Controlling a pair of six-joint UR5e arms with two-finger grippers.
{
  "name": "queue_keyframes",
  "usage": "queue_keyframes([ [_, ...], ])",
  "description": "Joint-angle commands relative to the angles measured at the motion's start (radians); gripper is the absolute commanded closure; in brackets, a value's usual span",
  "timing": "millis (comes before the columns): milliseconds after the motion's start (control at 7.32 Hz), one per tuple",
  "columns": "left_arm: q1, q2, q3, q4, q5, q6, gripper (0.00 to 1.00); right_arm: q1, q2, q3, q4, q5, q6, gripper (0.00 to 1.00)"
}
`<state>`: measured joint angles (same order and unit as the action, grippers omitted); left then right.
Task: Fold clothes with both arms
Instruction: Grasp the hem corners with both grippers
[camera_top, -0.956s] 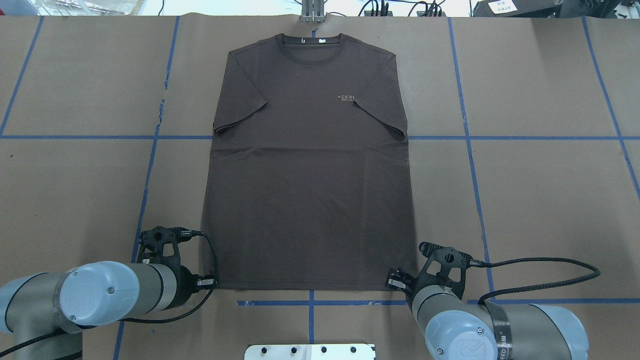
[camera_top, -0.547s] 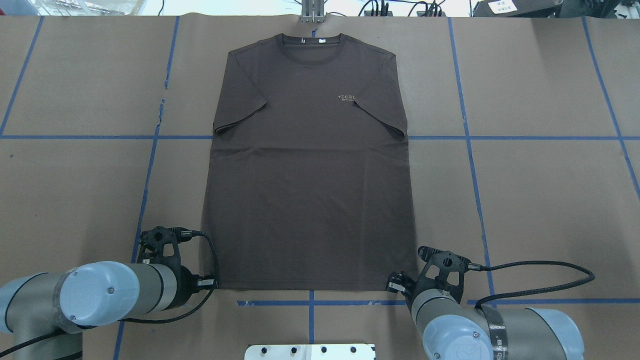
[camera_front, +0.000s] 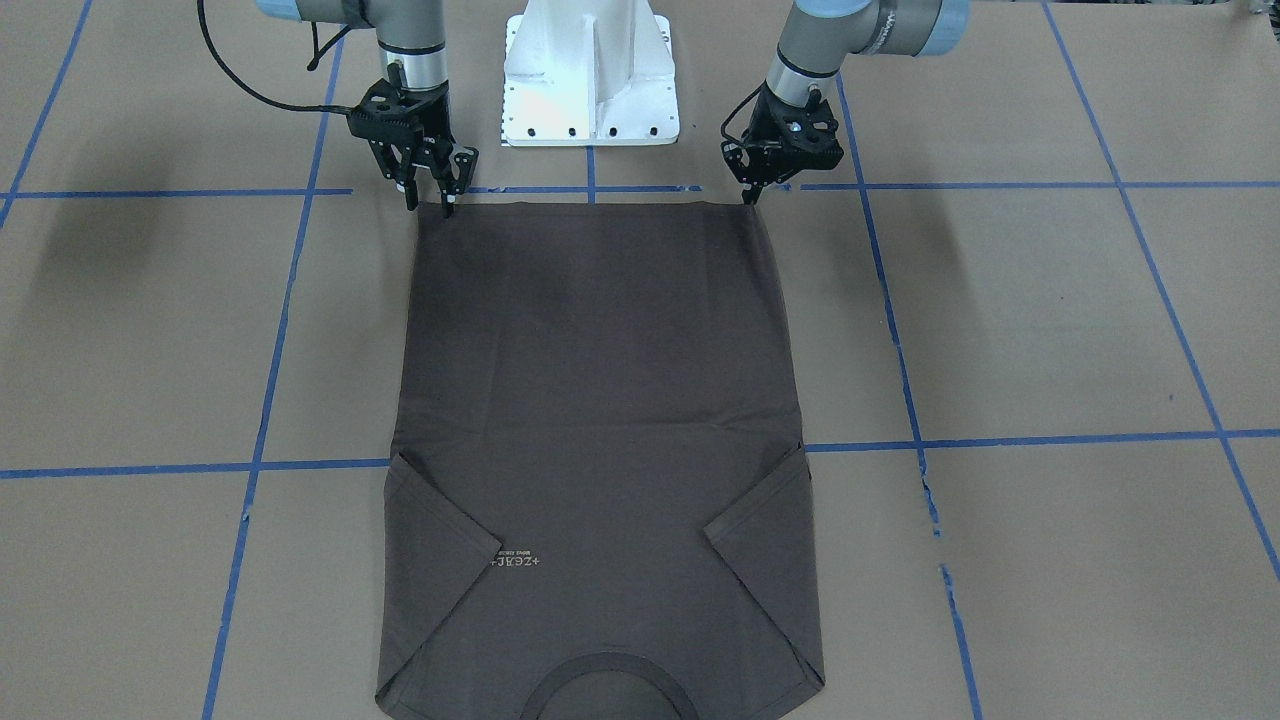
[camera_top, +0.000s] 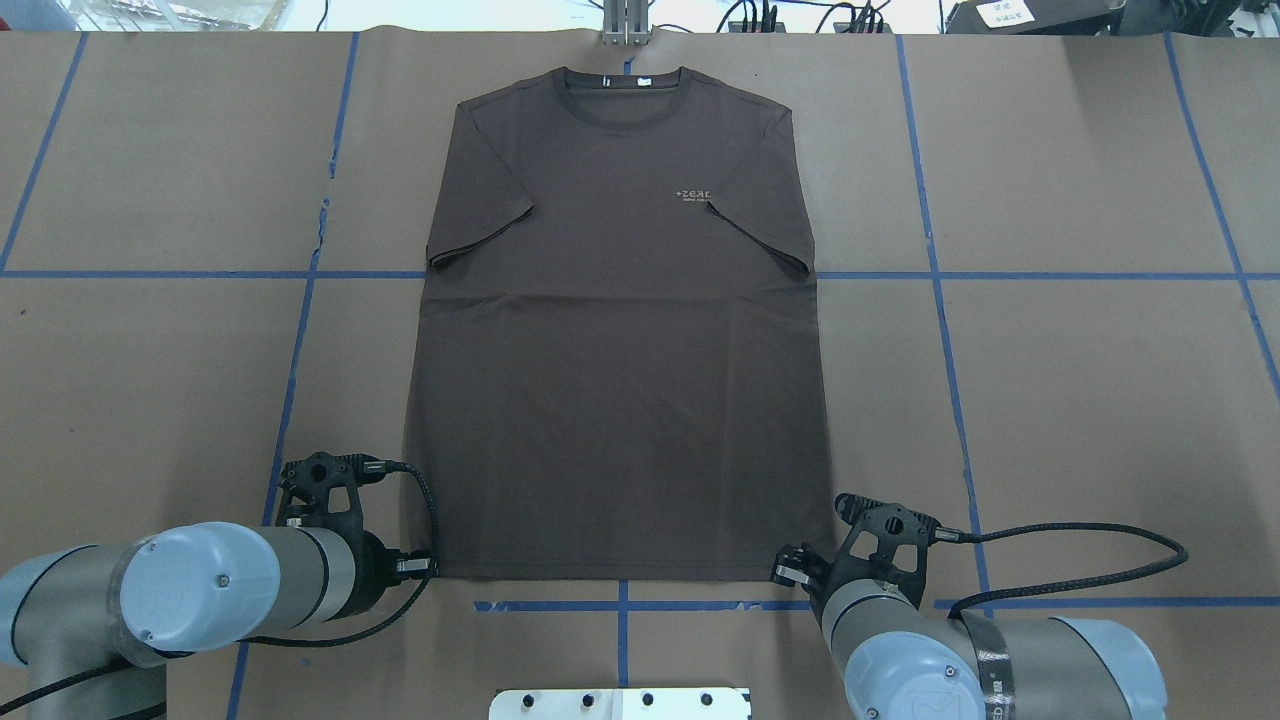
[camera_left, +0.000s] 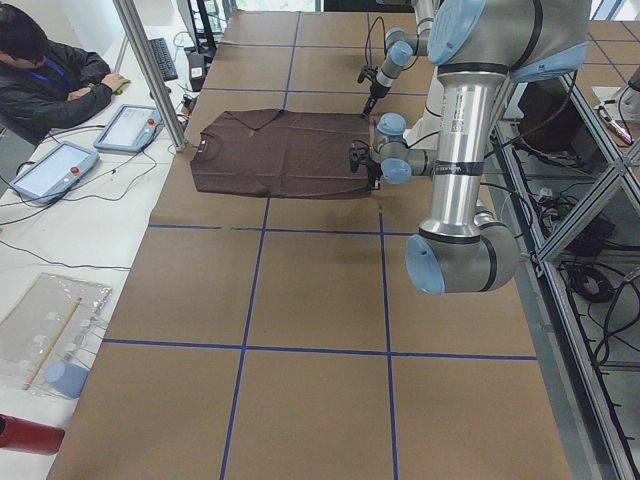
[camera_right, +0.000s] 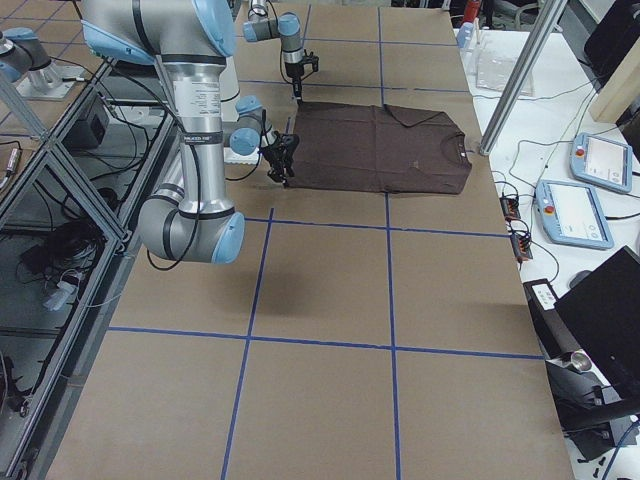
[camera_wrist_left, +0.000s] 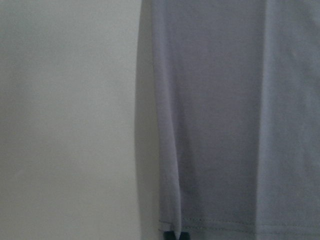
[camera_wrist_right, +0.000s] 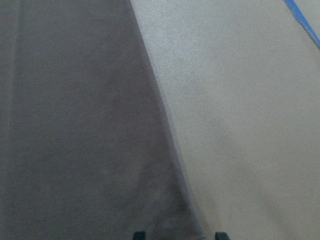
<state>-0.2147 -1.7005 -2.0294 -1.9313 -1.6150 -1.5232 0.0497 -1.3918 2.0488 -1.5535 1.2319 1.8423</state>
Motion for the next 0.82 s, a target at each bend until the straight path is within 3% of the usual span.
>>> queue_keyframes([
  [0,0.0,-0.001,-0.002,0.0,0.0,0.0,1.0,-0.002,-0.001,-0.009,0.0,0.0,0.0,0.44],
  [137,-0.002,-0.001,-0.002,0.0,0.0,0.0,1.0,-0.002,-0.001,-0.009,0.0,0.0,0.0,0.44],
  [273,-0.002,-0.001,-0.002,0.0,0.0,0.0,1.0,-0.002,0.003,-0.009,0.0,0.0,0.0,0.52],
  [410,0.0,-0.001,-0.002,0.0,0.001,0.0,1.0,-0.002,0.008,-0.009,0.0,0.0,0.032,0.92],
  [547,0.0,0.001,-0.002,0.0,0.003,0.0,1.0,-0.002,0.004,-0.006,0.0,0.0,0.063,1.0],
  [683,-0.002,0.001,-0.005,0.0,0.003,0.0,1.0,-0.004,0.0,-0.006,0.0,-0.018,0.064,1.0],
])
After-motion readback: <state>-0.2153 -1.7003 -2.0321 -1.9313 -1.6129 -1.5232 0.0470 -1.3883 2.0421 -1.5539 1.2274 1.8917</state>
